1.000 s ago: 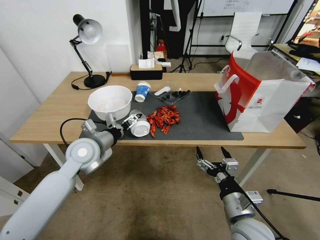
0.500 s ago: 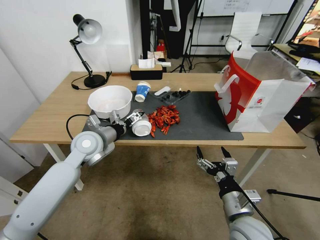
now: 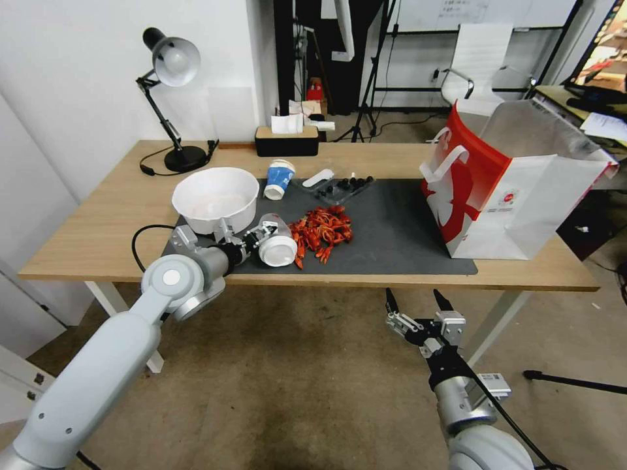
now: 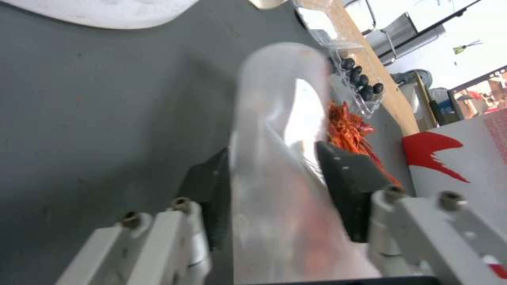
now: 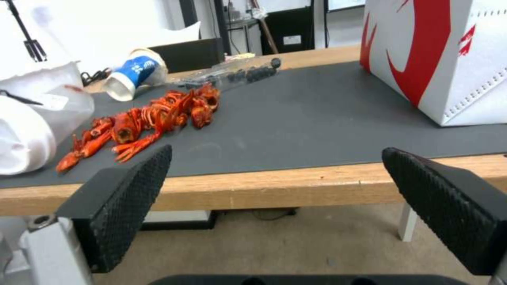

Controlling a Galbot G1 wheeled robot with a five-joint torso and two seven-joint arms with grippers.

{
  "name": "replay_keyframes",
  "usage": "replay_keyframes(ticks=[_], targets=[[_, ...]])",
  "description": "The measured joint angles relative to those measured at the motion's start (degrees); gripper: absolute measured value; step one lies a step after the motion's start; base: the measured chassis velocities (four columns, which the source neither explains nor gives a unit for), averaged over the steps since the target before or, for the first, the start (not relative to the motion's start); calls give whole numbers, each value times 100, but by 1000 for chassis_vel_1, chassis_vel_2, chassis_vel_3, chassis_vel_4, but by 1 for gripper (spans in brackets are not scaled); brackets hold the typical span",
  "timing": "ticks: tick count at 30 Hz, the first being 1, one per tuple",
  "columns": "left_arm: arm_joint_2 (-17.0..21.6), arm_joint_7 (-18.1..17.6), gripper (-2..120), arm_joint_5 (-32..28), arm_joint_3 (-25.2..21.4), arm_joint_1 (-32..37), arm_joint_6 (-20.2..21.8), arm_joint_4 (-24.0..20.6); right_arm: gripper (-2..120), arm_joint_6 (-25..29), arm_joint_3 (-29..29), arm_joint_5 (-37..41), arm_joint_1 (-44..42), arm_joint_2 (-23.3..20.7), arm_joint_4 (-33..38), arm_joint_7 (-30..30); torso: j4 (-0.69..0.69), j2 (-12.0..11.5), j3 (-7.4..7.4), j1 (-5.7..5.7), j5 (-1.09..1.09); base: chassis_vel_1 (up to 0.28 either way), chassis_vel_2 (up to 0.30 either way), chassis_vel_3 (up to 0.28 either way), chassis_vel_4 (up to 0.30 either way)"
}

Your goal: Pick up the trash from the table and place it into the takeout bag.

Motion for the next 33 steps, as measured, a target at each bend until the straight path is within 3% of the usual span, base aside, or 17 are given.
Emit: replay_keyframes(ticks=[2,6,11,15,17,21,28,33], targets=[[20,8,30,-11,-12,23,-8,-18,100,0,-3,-1,4,1,-2,1,0,0,0,0,-1,0,0,0,0],[32,13,25,-18,-26,36,-15,-39,100,0,-7,-5,0,12,-3,1,0,0,0,0,0,0,0,0,0],[96,88,7,-24,-55,52,-45,-259,100,9,-10,-43,-48,50,-2,-2,1,0,0,0,0,0,0,0,0],[155,101,2,-30,-42,-31,-76,-404,100,13,-8,-50,-62,58,7,-4,0,0,0,0,0,0,0,0,0],[283,108,1,-272,101,-471,-110,-643,100,14,-8,-73,-66,88,32,-6,1,1,0,0,0,0,0,0,0],[345,90,1,-388,381,-906,-124,-649,100,15,-8,-97,-69,105,39,-5,1,2,0,0,-1,0,0,0,0],[143,46,1,-570,1342,-2286,-137,-197,100,14,-3,-152,-105,153,62,5,-2,1,0,1,1,0,0,0,0],[-411,32,1,-711,2046,-3512,-170,653,100,13,-2,-220,-132,213,72,18,-1,1,1,3,1,0,0,0,0]])
